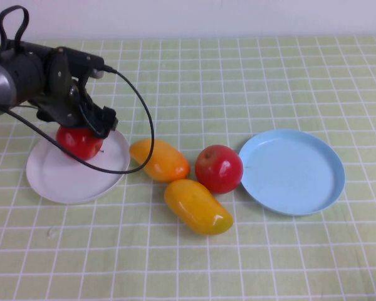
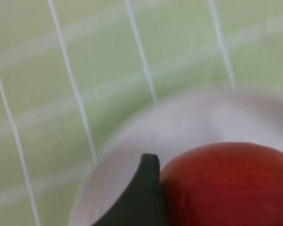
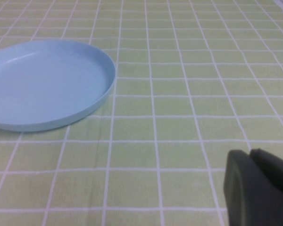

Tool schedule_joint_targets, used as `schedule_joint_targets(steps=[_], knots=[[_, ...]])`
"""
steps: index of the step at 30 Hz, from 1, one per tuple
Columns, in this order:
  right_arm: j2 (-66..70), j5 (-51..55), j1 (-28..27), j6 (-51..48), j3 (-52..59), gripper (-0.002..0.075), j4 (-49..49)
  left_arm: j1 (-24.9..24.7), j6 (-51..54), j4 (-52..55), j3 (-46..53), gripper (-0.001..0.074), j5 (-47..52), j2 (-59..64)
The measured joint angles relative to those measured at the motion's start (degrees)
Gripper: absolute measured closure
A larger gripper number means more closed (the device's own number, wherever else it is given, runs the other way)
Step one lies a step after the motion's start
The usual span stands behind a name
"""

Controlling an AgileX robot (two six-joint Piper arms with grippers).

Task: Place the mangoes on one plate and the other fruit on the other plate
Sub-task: Put one type of fruit in the left plate

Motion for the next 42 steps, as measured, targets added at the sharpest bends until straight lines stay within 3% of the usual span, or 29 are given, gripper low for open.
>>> schedule_joint_targets(steps=[4, 7, 18, 31, 36, 42], knots=[[0.00, 0.00, 0.00, 0.00, 0.00, 0.0742, 0.00, 0.00, 0.96, 0.94, 0.00, 0.0066, -10.12, 0.89], [0.00, 0.00, 0.00, 0.00, 0.00, 0.0742, 0.00, 0.00, 1.92, 3.15, 0.00, 0.0066, -12.06, 0.77], [0.00, 0.00, 0.00, 0.00, 0.00, 0.0742, 0.00, -1.90, -4.10, -0.34, 0.00, 0.0066, 9.37, -6.75], [0.00, 0.00, 0.00, 0.00, 0.00, 0.0742, 0.00, -1.39, -4.59, -4.00, 0.00, 0.0065, 20.76, -6.05], [0.00, 0.00, 0.00, 0.00, 0.00, 0.0742, 0.00, -0.50, -4.08, -4.39, 0.00, 0.0066, 20.44, -2.52], [0.00, 0.00, 0.00, 0.00, 0.00, 0.0742, 0.00, 0.10, -0.14, -4.00, 0.00, 0.0065, 11.61, 1.09]])
